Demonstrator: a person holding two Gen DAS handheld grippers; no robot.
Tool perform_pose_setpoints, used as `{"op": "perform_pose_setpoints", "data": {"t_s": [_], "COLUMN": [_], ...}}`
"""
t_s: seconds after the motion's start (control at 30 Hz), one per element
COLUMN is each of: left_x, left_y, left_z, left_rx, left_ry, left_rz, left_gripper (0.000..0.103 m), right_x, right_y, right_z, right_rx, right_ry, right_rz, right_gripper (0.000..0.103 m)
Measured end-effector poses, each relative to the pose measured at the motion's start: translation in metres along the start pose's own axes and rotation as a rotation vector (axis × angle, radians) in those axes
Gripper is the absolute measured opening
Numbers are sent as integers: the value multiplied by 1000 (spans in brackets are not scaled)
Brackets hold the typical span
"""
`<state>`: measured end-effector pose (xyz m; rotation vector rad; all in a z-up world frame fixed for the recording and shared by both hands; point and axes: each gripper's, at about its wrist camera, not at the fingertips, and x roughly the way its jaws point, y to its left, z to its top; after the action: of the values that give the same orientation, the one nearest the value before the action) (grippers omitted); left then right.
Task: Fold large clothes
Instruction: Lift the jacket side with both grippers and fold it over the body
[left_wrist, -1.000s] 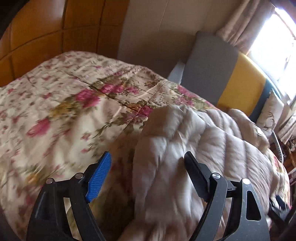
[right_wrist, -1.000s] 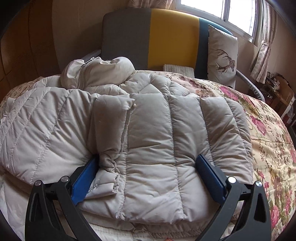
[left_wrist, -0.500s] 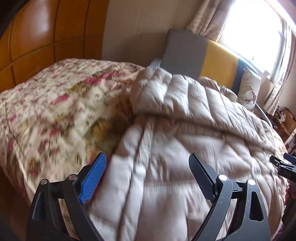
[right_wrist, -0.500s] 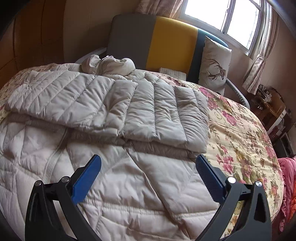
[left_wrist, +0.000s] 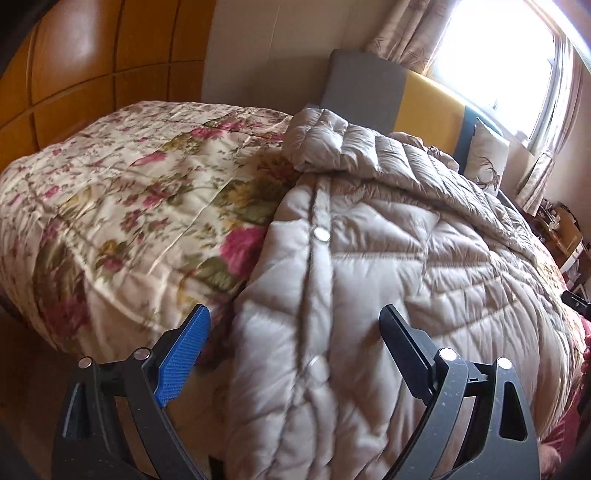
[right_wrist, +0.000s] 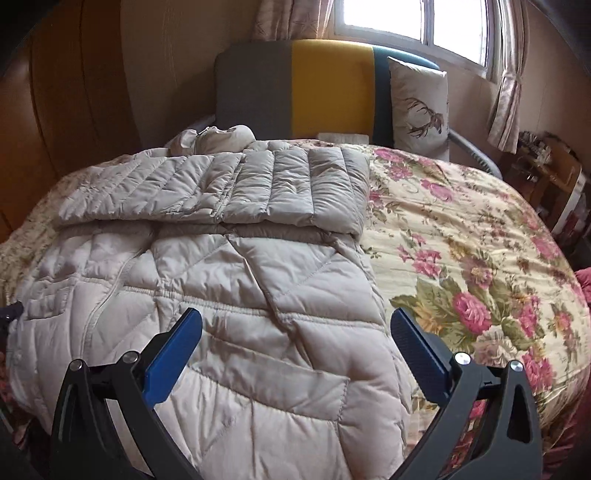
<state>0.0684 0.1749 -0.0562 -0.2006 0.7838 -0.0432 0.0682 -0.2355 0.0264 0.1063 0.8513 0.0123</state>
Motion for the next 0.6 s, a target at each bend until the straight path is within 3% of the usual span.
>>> {"op": "perform_pose_setpoints", "data": {"t_s": [0.17, 0.23, 0.3, 0.4, 0.53, 0.6], "left_x": [-9, -8, -7, -6, -1, 4], "left_y": [17, 26, 34, 42, 49, 49], "left_z": [-17, -24, -31, -42, -61, -70], "left_rx": [-13, -46, -73, -105, -131, -130], "left_ry": [41, 86, 112, 147, 223, 266], "left_rz": [-6, -49, -95, -178, -324, -370], "left_gripper": [92, 92, 88, 84, 83, 84], "right_x": [-19, -22, -22, -18, -13, -11], "right_y": [-53, -72, -87, -104, -112, -108], "right_z": [-22, -32, -46, -66, -92, -103], "right_rx": [128, 185, 235, 310, 391, 388], "right_ry": [-7, 10, 35, 66, 81, 96], "right_rz": [58, 98, 143, 238, 440, 497], "right_gripper": [101, 99, 86, 75, 75, 75]}}
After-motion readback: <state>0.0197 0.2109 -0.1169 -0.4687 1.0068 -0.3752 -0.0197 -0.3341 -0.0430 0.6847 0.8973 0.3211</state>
